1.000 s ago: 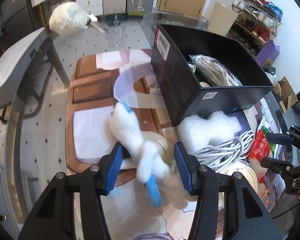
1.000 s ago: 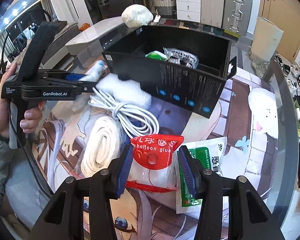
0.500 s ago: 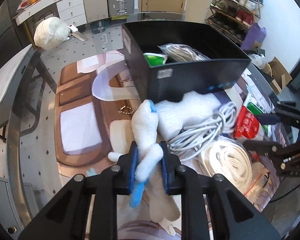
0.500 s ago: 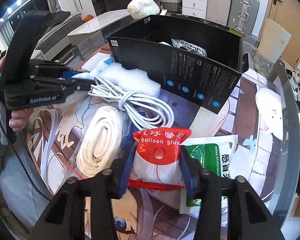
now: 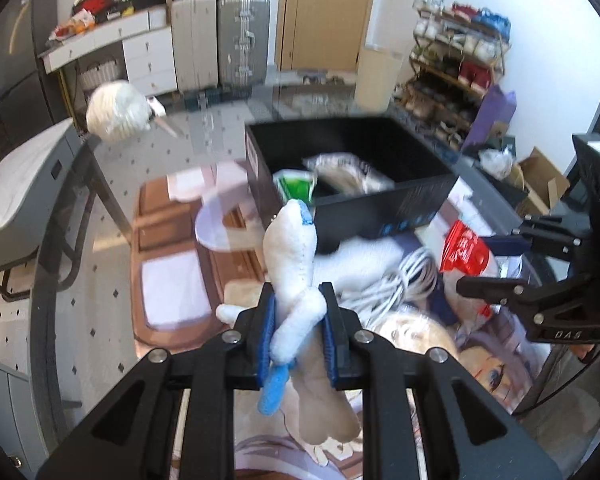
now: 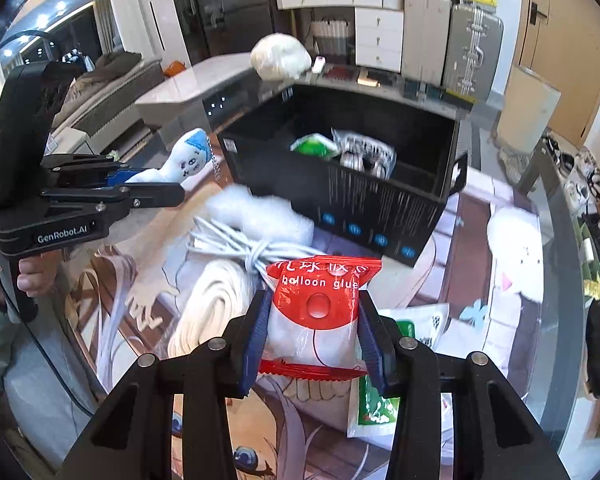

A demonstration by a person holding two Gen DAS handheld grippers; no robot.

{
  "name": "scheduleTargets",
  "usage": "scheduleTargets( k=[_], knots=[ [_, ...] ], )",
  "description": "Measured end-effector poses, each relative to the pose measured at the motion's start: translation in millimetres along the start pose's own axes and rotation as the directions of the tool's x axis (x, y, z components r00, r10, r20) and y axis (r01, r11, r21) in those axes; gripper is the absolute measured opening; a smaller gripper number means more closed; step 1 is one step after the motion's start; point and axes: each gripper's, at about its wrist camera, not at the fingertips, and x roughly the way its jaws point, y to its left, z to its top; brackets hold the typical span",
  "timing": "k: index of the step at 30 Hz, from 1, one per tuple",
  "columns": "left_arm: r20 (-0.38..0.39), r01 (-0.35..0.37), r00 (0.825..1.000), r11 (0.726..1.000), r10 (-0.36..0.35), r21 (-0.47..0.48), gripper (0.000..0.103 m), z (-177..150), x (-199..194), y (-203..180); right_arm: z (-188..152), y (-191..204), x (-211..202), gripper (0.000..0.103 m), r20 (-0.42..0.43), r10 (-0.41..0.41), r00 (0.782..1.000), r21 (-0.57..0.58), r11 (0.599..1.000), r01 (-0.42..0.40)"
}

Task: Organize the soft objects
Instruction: 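Grasp the white plush toy with the left gripper while the right grasps the balloon glue bag, then carry the plush toy with the left gripper while the right carries the glue bag over the box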

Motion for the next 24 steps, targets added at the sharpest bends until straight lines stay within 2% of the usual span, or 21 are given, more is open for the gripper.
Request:
scheduleTargets(
  k=[5, 10, 14, 17, 20, 24],
  knots=[
    [0.111, -0.002, 0.994, 1.000, 0.002, 0.003, 0.019, 7, -18, -1, 8, -1, -19, 0.043, 0.109, 0.000, 0.994, 0.004, 1.000, 0.000],
    [0.239, -0.015, 0.971, 0.999, 0.003, 0.048, 0.019, 11, -40, -10, 14, -3, -45, 0.043, 0.260, -0.024, 0.965, 0.013, 1.000, 0.021],
    [0.359, -0.020, 0.933, 0.994, -0.020, 0.107, 0.019, 8, -61, -22, 14, 1, -68, 0.043, 0.379, -0.035, 0.925, 0.001, 0.999, 0.038],
    [0.421, -0.020, 0.906, 0.991, -0.039, 0.135, 0.019, 8, -74, -26, 12, 10, -87, 0.043, 0.480, -0.040, 0.876, -0.032, 0.997, 0.064],
    [0.470, -0.013, 0.881, 0.989, -0.059, 0.149, 0.019, 5, -84, -27, 9, 20, -100, 0.043, 0.547, -0.050, 0.836, -0.071, 0.992, 0.106],
    [0.529, -0.010, 0.846, 0.989, -0.069, 0.144, 0.019, 2, -97, -26, 3, 28, -111, 0.043, 0.594, -0.047, 0.803, -0.082, 0.990, 0.119]
  ],
)
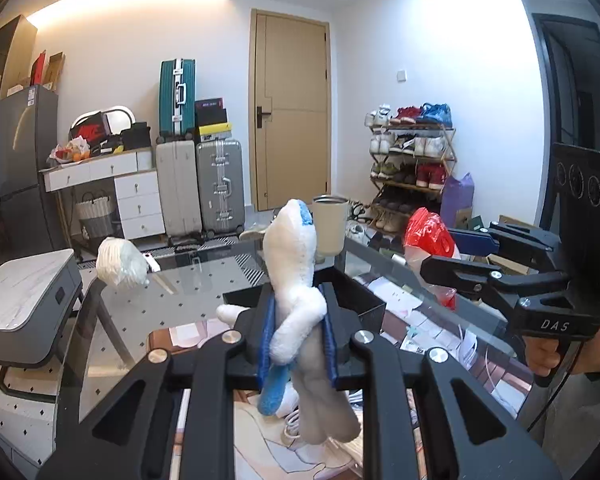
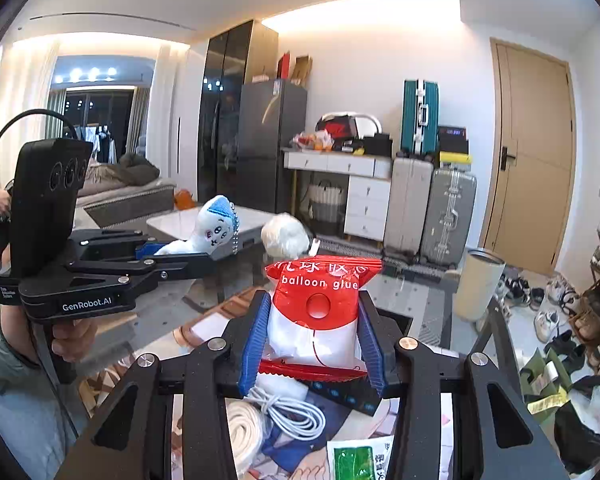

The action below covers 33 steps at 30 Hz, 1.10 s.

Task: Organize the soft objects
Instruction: 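Carry the plush toy with the left gripper while the right carries the glue bag over the box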

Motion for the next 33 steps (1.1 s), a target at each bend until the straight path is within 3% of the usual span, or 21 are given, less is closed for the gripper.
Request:
scheduleTargets(
  k=[18, 33],
  knots=[
    [0.046, 0.055, 0.998, 0.998, -0.054, -0.029, 0.019, 11, -1, -1, 4, 1, 8, 0.043, -0.003, -0.018, 1.000, 0.012, 1.000, 0.018],
    [0.079, 0.024, 0.997, 1.000, -0.024, 0.004, 0.019, 24, 24, -2, 20, -1, 38, 0.043, 0.012, -0.038, 0.999, 0.030, 0.999, 0.038]
  ],
)
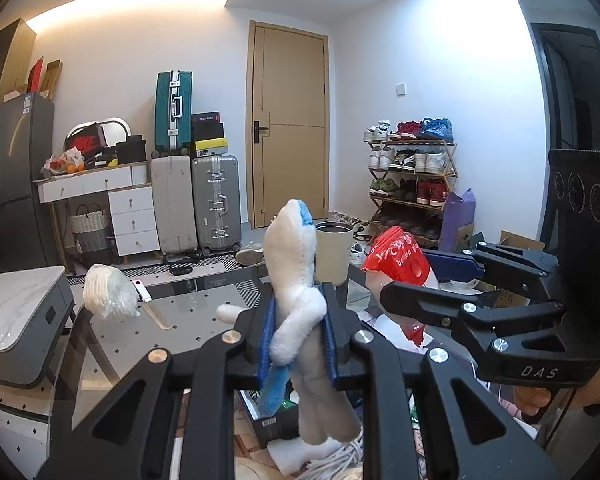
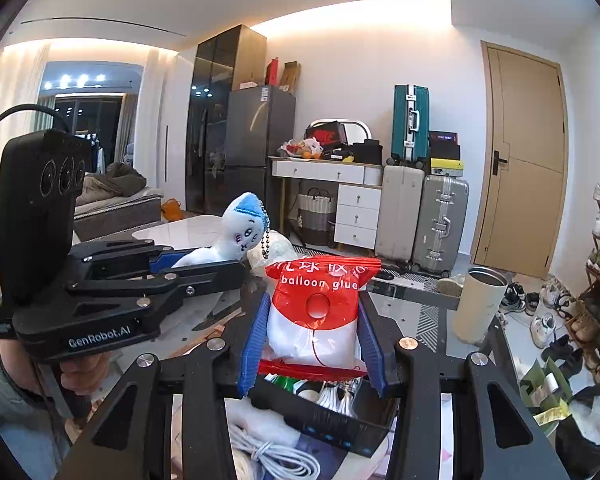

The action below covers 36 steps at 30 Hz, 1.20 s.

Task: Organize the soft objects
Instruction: 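Carry the plush toy with the left gripper while the right carries the glue bag over the box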

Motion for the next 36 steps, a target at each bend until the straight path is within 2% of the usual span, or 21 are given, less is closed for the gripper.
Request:
scheduleTargets(
  k=[4, 11, 15, 18, 22, 26, 32, 36],
  knots=[
    [-0.008, -0.003, 1.000, 1.000, 0.003, -0.013, 0.019, 3, 16, 6, 4, -9, 14, 0.043, -0.004, -0.015, 1.000, 0.061, 0.998, 0.015],
    [-0.004, -0.011, 1.000, 0.999, 0.011, -0.044, 0.019, 8, 45, 20, 20, -26, 36, 0.043, 0.028, -0.038, 0.999, 0.100, 0.994, 0.035],
    [-0.005, -0.016, 1.000, 0.998, 0.016, -0.063, 0.019, 10, 58, 28, 23, -42, 53, 0.043, 0.009, -0.022, 1.000, 0.171, 0.985, 0.020],
    [-0.016, -0.020, 1.000, 0.997, 0.019, -0.069, 0.019, 8, 62, 29, 21, -44, 66, 0.043, -0.040, 0.005, 0.999, 0.195, 0.981, 0.003],
    [-0.043, -0.015, 0.999, 0.996, 0.011, -0.083, 0.019, 6, 67, 32, 19, -44, 70, 0.043, -0.054, 0.008, 0.999, 0.180, 0.984, 0.002],
    [-0.082, 0.020, 0.996, 0.995, -0.028, -0.094, 0.019, 4, 75, 31, 23, -46, 72, 0.043, -0.053, 0.011, 0.999, 0.177, 0.984, -0.002],
    [-0.130, 0.050, 0.989, 0.992, -0.065, -0.117, 0.019, -1, 85, 30, 18, -52, 83, 0.043, -0.112, 0.028, 0.993, 0.199, 0.980, -0.005],
    [-0.174, 0.041, 0.983, 0.993, -0.060, -0.112, 0.019, -4, 93, 30, 13, -56, 93, 0.043, -0.144, 0.031, 0.989, 0.200, 0.980, -0.002]
  ],
)
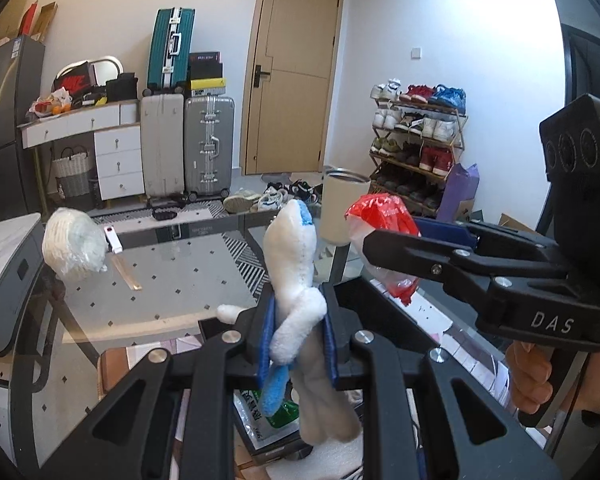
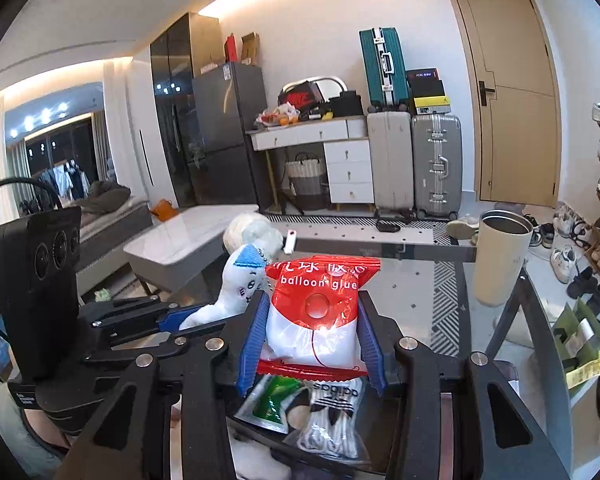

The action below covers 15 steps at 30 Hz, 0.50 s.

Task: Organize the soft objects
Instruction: 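Carry the plush toy with the left gripper while the right carries the glue bag over the box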

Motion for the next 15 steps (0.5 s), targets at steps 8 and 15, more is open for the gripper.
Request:
scheduleTargets(
  k=[8, 15],
  knots=[
    [-0.084, -0.013, 0.996, 1.000, 0.012, -0.022, 0.019, -10, 18, 6, -11, -12, 31, 0.043, -0.153, -0.056, 0.987, 0.030, 0.998, 0.061],
    [-0.133, -0.009, 0.991, 1.000, 0.006, -0.027, 0.019, -15, 26, 7, -24, -17, 50, 0.043, -0.247, -0.038, 0.968, 0.040, 0.998, 0.050]
  ],
)
